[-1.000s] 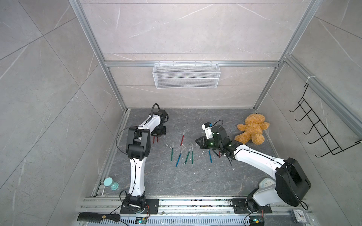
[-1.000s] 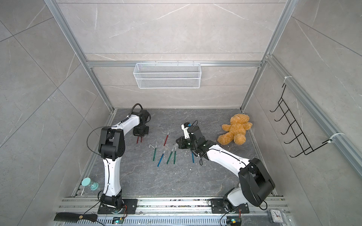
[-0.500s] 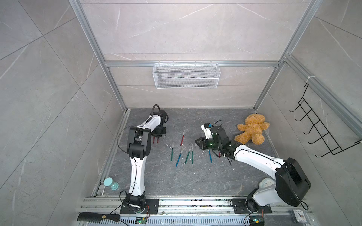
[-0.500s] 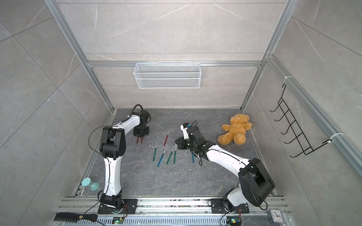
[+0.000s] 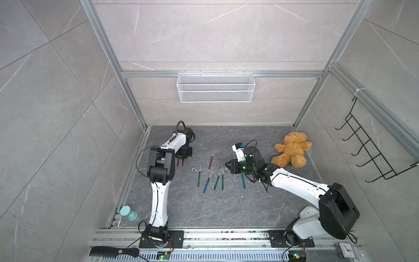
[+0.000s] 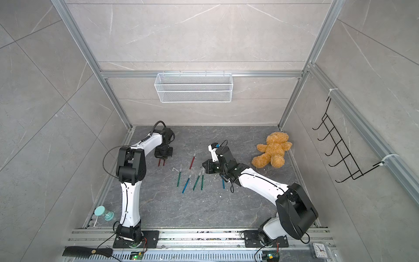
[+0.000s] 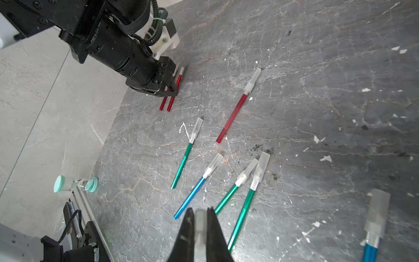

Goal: Remove protective caps from carving knives
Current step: Place the carving knife at the center of the board.

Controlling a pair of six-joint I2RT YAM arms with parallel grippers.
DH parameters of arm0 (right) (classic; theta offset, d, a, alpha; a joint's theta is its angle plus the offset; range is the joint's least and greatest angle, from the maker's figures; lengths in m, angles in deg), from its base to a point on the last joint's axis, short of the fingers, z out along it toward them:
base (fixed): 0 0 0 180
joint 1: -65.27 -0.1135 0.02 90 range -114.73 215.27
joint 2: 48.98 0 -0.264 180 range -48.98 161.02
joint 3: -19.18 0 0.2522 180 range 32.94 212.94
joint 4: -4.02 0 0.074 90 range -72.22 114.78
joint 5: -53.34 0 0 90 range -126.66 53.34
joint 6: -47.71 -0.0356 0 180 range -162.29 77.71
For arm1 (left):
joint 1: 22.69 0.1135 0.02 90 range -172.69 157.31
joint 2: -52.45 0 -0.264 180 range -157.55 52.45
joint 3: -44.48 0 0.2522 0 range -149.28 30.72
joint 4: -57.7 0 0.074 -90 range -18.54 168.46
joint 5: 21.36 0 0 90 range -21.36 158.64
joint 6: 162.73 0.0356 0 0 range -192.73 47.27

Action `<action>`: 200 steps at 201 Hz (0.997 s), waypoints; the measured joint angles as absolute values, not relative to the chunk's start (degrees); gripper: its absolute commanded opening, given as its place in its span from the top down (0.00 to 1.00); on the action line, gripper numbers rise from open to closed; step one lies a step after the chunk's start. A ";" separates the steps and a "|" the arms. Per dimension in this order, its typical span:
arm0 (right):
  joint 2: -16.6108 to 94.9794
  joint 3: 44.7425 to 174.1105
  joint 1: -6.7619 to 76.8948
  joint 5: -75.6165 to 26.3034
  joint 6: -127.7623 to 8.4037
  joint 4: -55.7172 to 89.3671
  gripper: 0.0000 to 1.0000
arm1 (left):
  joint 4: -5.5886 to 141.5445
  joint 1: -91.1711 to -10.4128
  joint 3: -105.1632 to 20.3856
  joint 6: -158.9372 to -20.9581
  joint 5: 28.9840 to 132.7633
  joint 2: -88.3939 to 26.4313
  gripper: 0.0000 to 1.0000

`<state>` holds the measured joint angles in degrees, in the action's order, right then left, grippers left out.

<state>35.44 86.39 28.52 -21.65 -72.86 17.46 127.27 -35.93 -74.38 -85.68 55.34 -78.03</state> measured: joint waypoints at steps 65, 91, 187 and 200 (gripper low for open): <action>35.44 86.39 28.47 -21.67 -72.86 17.46 1.00 | 127.62 -35.93 -74.43 -85.68 55.21 -78.03 0.77; 35.49 86.39 28.32 -21.67 -72.84 17.46 1.00 | 127.69 -35.93 -74.49 -85.68 55.19 -78.01 0.75; 36.54 87.76 28.19 -24.62 -71.07 20.34 1.00 | 127.36 -36.58 -71.39 -86.42 56.74 -63.82 0.46; 37.28 89.16 28.19 -25.80 -70.70 22.01 1.00 | 126.68 -36.95 -69.44 -86.84 57.03 -58.71 0.41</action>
